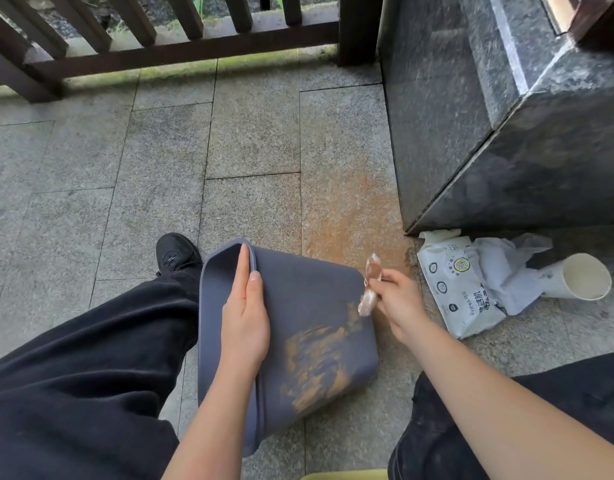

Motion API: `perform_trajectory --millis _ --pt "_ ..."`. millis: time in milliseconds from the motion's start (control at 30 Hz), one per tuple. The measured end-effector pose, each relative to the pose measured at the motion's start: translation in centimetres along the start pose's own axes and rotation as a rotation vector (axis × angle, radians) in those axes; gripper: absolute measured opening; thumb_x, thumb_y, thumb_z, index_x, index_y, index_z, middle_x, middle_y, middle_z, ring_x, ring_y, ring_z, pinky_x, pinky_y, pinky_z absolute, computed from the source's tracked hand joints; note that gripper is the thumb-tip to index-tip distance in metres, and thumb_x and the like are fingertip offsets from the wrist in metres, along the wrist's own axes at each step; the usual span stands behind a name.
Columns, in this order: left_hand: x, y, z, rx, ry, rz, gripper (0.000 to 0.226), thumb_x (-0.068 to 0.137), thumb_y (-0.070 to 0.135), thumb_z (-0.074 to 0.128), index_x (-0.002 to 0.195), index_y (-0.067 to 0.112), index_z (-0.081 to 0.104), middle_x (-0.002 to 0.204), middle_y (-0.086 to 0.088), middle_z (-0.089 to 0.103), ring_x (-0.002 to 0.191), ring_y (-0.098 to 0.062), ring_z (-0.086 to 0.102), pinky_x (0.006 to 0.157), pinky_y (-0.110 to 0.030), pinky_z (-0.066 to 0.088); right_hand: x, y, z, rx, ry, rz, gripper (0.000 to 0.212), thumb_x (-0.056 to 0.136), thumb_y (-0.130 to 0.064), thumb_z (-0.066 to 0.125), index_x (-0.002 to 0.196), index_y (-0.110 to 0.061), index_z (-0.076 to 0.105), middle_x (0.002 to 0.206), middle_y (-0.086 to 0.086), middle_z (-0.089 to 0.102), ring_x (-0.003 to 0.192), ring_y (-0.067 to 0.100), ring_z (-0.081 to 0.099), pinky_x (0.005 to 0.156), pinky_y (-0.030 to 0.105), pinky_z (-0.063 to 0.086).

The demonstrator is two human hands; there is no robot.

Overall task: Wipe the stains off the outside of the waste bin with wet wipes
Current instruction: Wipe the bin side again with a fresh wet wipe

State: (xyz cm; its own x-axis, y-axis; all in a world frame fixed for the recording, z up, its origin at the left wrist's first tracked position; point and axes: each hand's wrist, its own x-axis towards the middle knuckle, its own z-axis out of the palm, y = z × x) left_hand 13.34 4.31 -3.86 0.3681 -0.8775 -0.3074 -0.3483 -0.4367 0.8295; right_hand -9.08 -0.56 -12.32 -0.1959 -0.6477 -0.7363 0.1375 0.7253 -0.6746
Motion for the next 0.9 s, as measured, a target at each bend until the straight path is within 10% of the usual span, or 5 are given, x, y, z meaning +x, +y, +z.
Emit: perform_trajectory --millis 333,500,633,767,900 --pt "0.0 0.0 0.3 -0.010 0.014 0.013 0.044 0.106 0.042 0.032 0.146 0.058 0.027 0.129 0.060 0.028 0.125 0.031 0.023 0.093 0.002 0.018 0.2 -0.2 -0.5 0.439 -0.207 0.233 0.034 0.096 0.016 0.039 0.118 -0.001 0.060 0.105 0.021 0.066 0.094 0.028 0.068 0.066 0.035 0.062" --pt "0.0 0.0 0.4 -0.026 0.023 0.027 0.044 0.106 0.040 0.033 0.149 0.052 0.030 0.133 0.057 0.028 0.128 0.028 0.024 0.091 0.010 0.016 -0.2 -0.7 -0.9 0.718 -0.374 0.338 0.051 0.075 0.019 0.035 0.120 0.015 0.057 0.118 0.027 0.061 0.115 0.033 0.058 0.105 0.041 0.046" --pt "-0.1 0.0 0.5 -0.035 0.024 0.029 0.044 0.106 0.039 0.034 0.149 0.051 0.030 0.136 0.054 0.029 0.129 0.026 0.025 0.094 0.007 0.018 -0.6 -0.9 -0.7 0.335 -0.402 0.201 0.044 0.085 0.023 0.044 0.119 0.003 0.063 0.113 0.014 0.069 0.106 0.019 0.066 0.091 0.025 0.054" --pt "-0.1 0.0 0.4 -0.038 0.020 0.023 0.044 0.106 0.039 0.034 0.148 0.054 0.029 0.135 0.055 0.029 0.129 0.025 0.026 0.098 -0.001 0.020 0.5 0.6 -0.5 -0.239 -0.013 -0.042 0.021 0.085 -0.012 0.073 0.106 -0.007 0.071 0.101 0.006 0.072 0.093 0.019 0.070 0.081 0.030 0.058" --pt "-0.2 0.0 0.5 -0.020 0.020 0.038 0.044 0.105 0.042 0.034 0.147 0.054 0.028 0.133 0.057 0.029 0.130 0.025 0.025 0.095 0.006 0.018 0.9 2.1 0.8 -0.609 0.315 -0.148 0.008 0.090 -0.019 0.063 0.094 -0.012 0.064 0.091 0.009 0.067 0.090 0.034 0.062 0.070 0.035 0.044"
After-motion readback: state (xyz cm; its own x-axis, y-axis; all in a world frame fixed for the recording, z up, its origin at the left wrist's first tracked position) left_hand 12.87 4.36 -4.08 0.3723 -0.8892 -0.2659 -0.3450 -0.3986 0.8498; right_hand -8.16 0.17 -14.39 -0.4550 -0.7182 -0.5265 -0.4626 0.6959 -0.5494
